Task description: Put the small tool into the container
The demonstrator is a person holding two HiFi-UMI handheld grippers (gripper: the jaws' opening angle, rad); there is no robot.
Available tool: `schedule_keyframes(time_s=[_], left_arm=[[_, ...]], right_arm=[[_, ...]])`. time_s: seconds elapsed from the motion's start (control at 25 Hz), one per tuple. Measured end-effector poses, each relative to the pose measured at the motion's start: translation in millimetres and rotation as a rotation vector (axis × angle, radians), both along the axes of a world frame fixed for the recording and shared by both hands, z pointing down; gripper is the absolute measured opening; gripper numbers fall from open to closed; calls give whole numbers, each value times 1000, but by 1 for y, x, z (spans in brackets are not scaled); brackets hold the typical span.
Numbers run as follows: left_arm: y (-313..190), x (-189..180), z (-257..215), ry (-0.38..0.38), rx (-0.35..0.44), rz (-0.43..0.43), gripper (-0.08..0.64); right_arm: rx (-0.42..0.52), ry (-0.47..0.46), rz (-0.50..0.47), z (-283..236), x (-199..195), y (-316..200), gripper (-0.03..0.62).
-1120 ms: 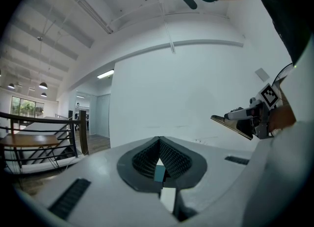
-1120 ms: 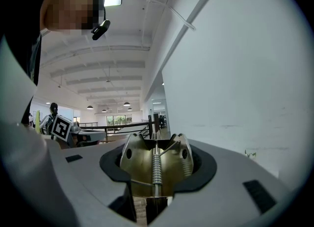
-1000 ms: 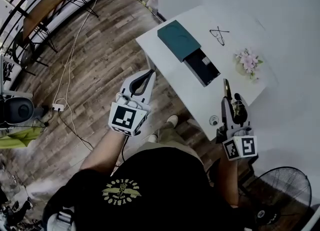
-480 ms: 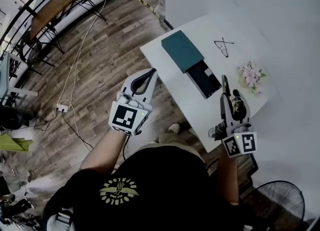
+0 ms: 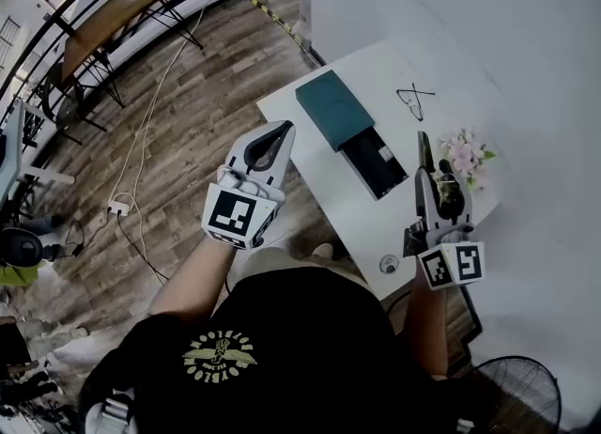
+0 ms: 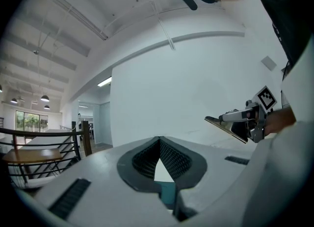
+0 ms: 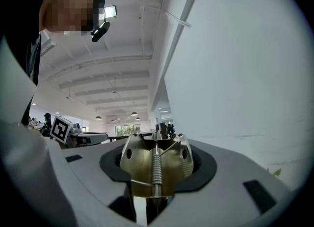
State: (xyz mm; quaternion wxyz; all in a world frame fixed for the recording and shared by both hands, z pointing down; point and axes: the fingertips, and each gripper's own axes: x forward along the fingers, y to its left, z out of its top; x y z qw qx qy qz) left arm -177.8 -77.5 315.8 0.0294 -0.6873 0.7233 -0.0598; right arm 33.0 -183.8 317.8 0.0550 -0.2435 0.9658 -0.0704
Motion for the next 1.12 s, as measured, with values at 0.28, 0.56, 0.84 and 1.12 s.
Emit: schedule_keyframes(time_s=[0.28, 0.56, 0.84, 1.12], left_arm=[[-16, 26, -1, -32, -4, 58, 6], [-31, 26, 4, -26, -20, 101, 6], [-83, 21, 15, -20, -42, 179, 6], [-141, 20, 31, -20, -81, 284, 6]], right_arm=[[9, -44, 19, -9, 9, -16, 187], [-2, -56, 45, -3, 10, -22, 187], [-22, -51, 112, 10, 6, -56, 187], [-51, -41, 181, 26, -2, -89, 187]])
